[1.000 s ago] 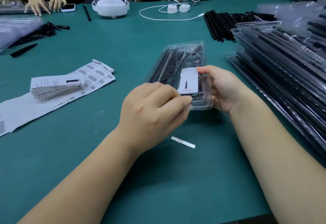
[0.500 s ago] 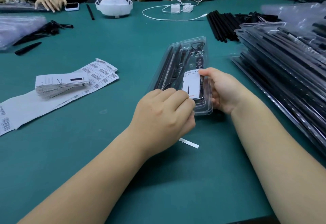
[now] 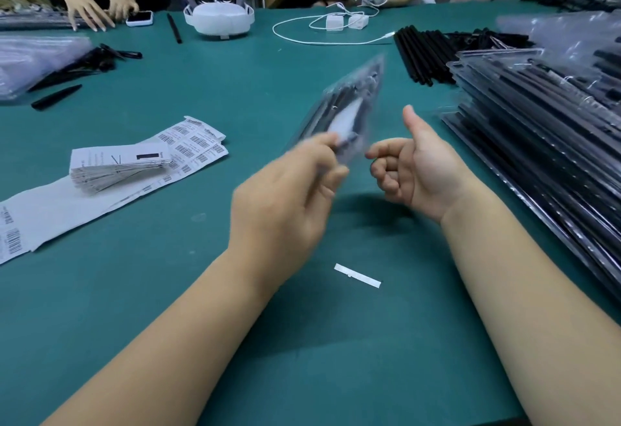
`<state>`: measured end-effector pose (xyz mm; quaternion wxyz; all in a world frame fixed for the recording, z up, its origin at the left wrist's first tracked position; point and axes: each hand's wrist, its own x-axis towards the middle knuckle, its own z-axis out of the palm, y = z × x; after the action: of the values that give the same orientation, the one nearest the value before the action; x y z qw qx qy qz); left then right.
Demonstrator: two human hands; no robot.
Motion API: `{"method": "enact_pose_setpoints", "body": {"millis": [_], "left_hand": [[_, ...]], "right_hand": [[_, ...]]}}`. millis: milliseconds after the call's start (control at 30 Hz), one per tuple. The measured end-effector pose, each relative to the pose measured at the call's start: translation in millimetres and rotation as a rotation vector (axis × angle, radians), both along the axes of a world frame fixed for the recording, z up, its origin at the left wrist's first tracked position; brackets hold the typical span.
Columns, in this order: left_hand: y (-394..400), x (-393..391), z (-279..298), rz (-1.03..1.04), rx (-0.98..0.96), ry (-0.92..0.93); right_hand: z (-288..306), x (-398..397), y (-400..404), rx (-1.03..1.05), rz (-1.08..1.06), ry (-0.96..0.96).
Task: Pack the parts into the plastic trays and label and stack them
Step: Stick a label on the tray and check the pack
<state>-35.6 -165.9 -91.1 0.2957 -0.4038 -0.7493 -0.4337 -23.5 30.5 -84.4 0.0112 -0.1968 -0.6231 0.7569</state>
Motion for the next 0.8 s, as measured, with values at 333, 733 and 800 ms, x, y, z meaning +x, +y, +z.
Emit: {"method": "enact_pose_setpoints", "body": {"millis": [333, 733, 800], "left_hand": [[-32, -46, 29, 0.098, 1.047, -0.907], [-7, -12, 17, -0.289, 1.088, -1.432], [-4, -4, 14, -0.304, 1.000, -1.439]], "right_hand": [[-4, -4, -7, 0.137, -0.132, -0.009], [-8, -8, -14, -0.221, -0.319, 0.209], [-8, -9, -9, -0.288, -0.360, 0.213]]}}
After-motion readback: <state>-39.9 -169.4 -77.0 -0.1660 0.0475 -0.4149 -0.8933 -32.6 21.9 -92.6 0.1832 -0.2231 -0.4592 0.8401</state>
